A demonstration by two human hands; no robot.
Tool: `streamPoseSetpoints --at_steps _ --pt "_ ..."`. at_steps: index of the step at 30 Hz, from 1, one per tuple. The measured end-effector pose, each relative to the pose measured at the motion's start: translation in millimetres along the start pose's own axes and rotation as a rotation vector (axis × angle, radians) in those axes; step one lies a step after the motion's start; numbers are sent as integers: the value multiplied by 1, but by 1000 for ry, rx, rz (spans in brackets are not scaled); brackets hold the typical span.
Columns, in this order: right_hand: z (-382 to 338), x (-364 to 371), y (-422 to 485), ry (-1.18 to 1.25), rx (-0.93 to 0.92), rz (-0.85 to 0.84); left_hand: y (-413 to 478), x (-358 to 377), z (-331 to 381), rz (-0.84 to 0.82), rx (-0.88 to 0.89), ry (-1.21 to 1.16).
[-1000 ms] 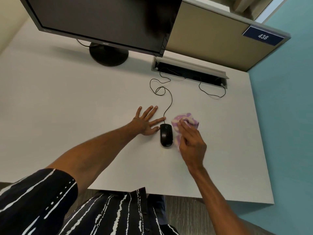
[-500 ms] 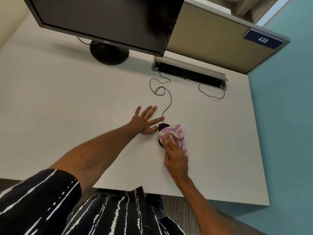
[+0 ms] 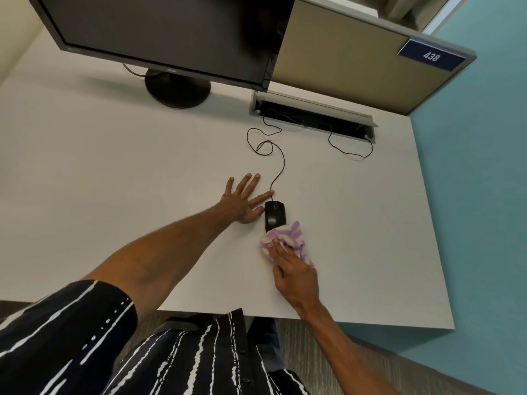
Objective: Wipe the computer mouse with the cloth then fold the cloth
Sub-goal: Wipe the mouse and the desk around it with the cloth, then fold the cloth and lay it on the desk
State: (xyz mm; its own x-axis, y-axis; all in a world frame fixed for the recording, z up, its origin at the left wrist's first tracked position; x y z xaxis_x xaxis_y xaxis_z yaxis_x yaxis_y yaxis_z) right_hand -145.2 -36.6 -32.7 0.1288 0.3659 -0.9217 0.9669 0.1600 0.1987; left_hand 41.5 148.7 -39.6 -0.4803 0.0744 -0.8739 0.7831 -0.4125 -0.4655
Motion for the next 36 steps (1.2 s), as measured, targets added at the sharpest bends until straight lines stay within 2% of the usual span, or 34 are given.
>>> streamPoseSetpoints --at_steps 2,4,7,10,13,15,17,19,23,27,30,33,36 --pt "1 -8 -1 45 25 20 -2 -3 2 -20 7 -37" --pt "2 -18 -2 87 32 70 -5 -9 5 32 27 -109" --pt "1 -34 3 107 61 134 -15 -24 12 258 26 -207" --pt "0 -47 9 102 59 194 -25 -40 25 418 -34 -517" --pt "3 -55 15 108 18 282 -32 -52 39 346 -58 -832" --pt "6 -60 22 120 8 316 -38 -59 52 232 17 -949" --pt "8 -64 28 160 42 327 -46 -67 66 174 126 -921" --pt "11 -68 28 213 64 311 -50 -72 79 193 192 -914" --pt "25 -86 25 367 64 228 -58 -92 96 292 183 -911" --pt "57 -111 30 496 86 353 -56 -106 111 362 185 -798" --pt "87 -127 55 360 186 429 -52 -117 125 422 191 -748" --pt "109 -140 79 131 65 434 -47 -126 134 496 227 -600" --pt "126 -158 96 46 -24 482 -41 -132 138 564 252 -360"
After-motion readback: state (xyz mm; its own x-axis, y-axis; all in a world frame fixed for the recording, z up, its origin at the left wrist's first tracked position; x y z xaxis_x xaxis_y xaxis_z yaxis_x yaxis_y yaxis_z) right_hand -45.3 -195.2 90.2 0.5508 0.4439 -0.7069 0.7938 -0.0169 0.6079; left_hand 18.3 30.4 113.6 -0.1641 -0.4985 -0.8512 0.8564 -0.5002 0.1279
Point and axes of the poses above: each hand's wrist, its own y-axis towards the middle knuckle, its own x-axis out of the palm, z = x × y, the point moved 2 cm from there along y, towards the middle knuckle, and after that the axes turned 8 degrees about z, right-handed, at the moved point
